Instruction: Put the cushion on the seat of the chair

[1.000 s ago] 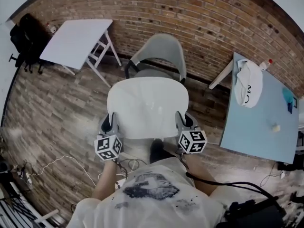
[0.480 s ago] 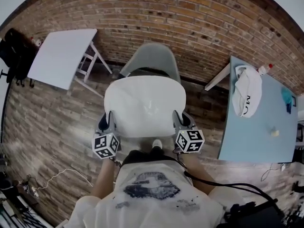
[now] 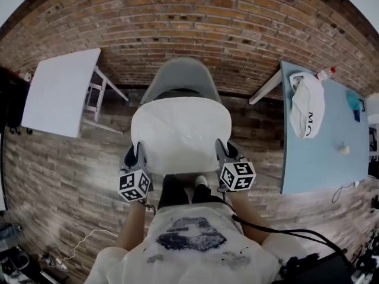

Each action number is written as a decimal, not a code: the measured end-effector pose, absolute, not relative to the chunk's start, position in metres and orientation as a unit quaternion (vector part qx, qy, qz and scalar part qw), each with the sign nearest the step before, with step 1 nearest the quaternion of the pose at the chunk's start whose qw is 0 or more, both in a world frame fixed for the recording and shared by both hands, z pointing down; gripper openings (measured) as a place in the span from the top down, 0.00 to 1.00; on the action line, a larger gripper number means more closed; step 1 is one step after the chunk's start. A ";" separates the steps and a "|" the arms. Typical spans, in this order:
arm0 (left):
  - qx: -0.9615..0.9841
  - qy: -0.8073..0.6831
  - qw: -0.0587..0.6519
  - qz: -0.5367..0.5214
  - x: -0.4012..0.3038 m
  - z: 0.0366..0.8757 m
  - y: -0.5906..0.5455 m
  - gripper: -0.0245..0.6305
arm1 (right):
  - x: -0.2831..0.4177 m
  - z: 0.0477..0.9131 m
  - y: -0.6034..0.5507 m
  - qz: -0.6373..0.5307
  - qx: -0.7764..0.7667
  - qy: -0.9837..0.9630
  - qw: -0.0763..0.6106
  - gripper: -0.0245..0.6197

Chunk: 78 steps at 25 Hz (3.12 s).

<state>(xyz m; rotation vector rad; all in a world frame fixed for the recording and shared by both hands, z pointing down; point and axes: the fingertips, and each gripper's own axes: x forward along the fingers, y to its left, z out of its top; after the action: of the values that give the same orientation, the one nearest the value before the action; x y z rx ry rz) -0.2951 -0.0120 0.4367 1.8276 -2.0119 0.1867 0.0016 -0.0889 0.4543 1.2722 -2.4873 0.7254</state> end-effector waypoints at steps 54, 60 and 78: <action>0.684 -0.641 0.291 0.190 -0.355 0.858 -0.144 0.88 | -0.048 0.867 -0.168 0.346 0.511 -0.758 0.211 0.88; 0.675 -0.645 0.289 0.214 -0.359 0.888 -0.142 0.88 | -0.040 0.896 -0.166 0.348 0.516 -0.750 0.223 0.88; 0.659 -0.646 0.281 0.264 -0.367 0.943 -0.136 0.86 | -0.027 0.938 -0.166 0.360 0.530 -0.735 0.221 0.85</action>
<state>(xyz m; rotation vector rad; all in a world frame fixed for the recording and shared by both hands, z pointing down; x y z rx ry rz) -0.3667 -0.1359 0.9431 1.7660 -1.7318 0.7084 -0.0273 -0.1660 0.9380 1.4660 -2.0310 0.9962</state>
